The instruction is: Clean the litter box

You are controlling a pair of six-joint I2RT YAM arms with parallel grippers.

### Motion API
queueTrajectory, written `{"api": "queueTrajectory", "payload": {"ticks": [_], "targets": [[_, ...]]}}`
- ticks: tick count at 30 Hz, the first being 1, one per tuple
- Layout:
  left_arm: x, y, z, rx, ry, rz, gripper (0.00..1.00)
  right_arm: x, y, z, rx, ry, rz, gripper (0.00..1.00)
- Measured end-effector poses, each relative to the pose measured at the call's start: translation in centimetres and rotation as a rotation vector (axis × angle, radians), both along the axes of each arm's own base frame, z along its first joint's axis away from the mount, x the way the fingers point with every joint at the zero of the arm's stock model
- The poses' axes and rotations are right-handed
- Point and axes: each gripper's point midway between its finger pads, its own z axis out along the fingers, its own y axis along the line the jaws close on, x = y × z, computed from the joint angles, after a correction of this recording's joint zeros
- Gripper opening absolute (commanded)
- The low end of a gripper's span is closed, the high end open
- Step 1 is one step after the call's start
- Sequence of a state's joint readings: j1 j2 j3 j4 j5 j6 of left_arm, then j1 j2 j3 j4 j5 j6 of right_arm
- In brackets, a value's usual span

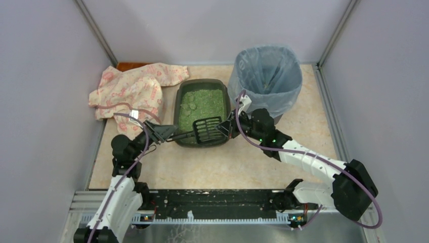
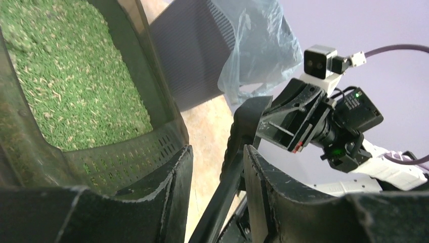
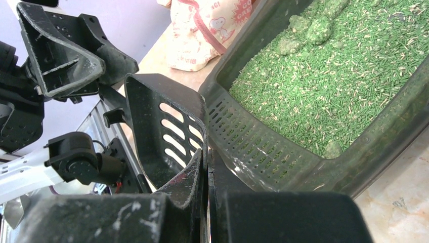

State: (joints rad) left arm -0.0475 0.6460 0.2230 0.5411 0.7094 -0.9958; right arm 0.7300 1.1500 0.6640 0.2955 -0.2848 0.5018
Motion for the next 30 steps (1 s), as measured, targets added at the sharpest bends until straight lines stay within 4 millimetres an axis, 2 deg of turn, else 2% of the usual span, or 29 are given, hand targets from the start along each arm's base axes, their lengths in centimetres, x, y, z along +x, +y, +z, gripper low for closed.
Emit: {"api": "queueTrajectory", "payload": {"ticks": [7,15,25,30], "targets": [[-0.2,0.9,0.8,-0.056,-0.032,0.072,0.47,0.1,-0.1,0.4,0.011,0.004,-0.004,0.0],[-0.8,1.2,-0.2,-0.153,-0.005,0.094,0.47,0.5,0.5,2.5,0.049,-0.025,0.006,0.0],[-1.9,1.7,2.0,-0.249,-0.071,0.107,0.47,1.1,1.1,1.7,0.041,-0.007,0.008,0.0],[-1.9,1.8,2.3,-0.255,-0.08,0.113,0.47,1.3,1.4,1.7,0.051,-0.002,0.009,0.0]]}}
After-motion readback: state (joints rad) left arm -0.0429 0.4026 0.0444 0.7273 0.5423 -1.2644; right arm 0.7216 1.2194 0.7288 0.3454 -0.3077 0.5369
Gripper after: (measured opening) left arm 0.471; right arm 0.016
